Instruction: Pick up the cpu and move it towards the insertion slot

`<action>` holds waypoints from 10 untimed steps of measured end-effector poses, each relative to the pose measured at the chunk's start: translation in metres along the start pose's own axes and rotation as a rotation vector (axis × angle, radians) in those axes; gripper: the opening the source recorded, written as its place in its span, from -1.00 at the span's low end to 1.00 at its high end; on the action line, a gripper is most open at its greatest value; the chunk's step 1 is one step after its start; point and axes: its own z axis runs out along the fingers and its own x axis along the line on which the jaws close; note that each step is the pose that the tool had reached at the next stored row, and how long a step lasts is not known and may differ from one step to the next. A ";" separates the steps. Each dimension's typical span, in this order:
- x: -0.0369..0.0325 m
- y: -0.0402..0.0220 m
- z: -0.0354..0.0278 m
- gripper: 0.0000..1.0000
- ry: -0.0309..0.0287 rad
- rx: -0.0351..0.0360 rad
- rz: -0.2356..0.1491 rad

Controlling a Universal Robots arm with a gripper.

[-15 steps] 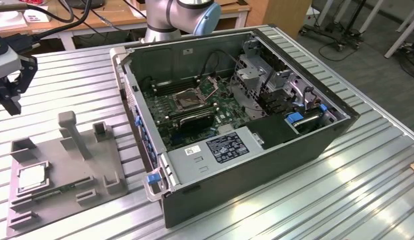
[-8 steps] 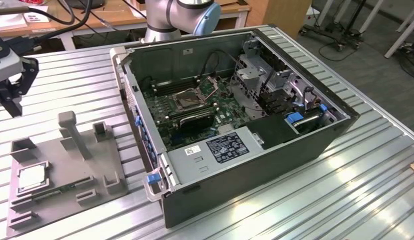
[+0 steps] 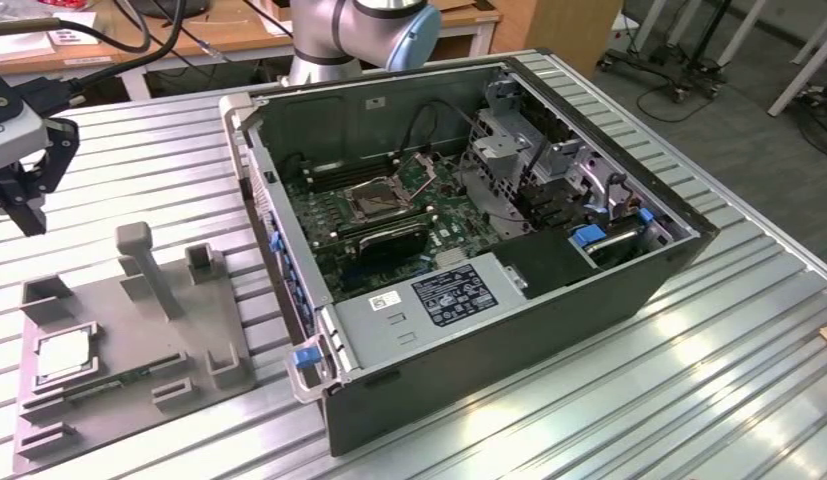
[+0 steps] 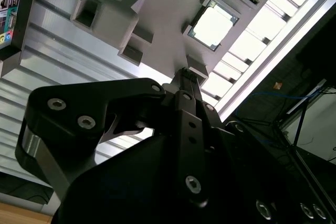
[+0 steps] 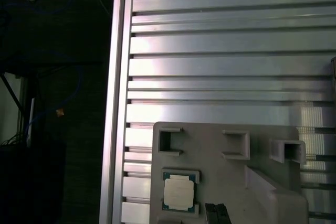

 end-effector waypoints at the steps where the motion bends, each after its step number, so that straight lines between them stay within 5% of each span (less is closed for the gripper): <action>1: 0.0000 0.0000 0.0000 -0.80 0.0000 0.0000 0.000; 10: 0.0000 -0.0001 0.0013 -0.80 -0.0004 -0.0003 0.000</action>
